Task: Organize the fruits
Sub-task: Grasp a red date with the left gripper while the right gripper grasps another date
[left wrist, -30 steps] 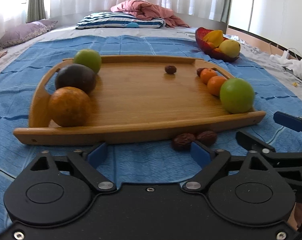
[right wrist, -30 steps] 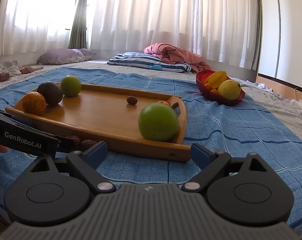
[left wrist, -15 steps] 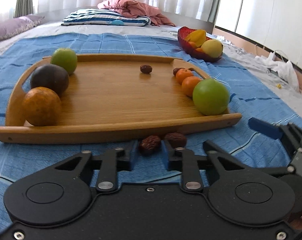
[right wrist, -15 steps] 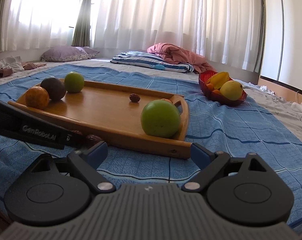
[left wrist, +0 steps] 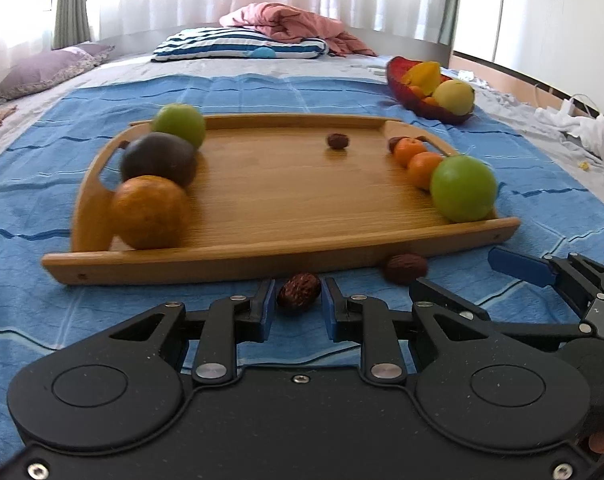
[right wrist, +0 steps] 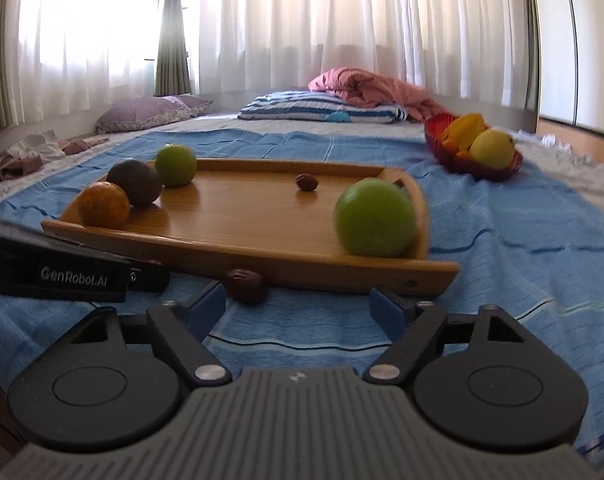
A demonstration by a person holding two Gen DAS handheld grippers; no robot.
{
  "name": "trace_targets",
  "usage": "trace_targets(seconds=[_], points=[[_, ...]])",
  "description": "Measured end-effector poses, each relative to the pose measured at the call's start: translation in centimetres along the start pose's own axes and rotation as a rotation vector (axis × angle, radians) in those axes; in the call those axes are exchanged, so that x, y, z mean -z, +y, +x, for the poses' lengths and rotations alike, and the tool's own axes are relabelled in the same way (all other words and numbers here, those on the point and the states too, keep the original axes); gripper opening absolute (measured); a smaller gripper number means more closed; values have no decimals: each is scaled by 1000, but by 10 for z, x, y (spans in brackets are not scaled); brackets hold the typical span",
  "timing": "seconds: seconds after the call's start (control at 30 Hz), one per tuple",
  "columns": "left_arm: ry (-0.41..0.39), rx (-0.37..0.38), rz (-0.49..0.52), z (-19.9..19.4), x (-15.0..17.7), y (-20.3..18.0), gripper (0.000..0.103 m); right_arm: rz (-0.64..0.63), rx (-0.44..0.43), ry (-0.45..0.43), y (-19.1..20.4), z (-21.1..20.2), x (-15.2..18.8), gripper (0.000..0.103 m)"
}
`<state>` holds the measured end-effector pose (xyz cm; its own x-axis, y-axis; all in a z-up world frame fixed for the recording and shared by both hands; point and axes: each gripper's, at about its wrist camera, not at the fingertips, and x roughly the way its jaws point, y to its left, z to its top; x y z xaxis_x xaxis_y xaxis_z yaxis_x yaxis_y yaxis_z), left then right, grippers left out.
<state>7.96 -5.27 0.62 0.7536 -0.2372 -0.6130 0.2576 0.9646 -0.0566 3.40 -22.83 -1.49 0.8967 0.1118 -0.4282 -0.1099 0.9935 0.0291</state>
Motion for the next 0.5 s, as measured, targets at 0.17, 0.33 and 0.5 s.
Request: trace_targets(seconds=[0.17, 0.33, 0.5], points=[[-2, -42, -3, -3, 2, 15, 35, 13, 1, 3, 13, 5, 2, 86], [4, -67, 7, -6, 6, 25, 38, 39, -11, 17, 20, 8, 1, 77], [-10, -71, -2, -10, 7, 26, 38, 59, -29, 27, 27, 11, -3, 65]])
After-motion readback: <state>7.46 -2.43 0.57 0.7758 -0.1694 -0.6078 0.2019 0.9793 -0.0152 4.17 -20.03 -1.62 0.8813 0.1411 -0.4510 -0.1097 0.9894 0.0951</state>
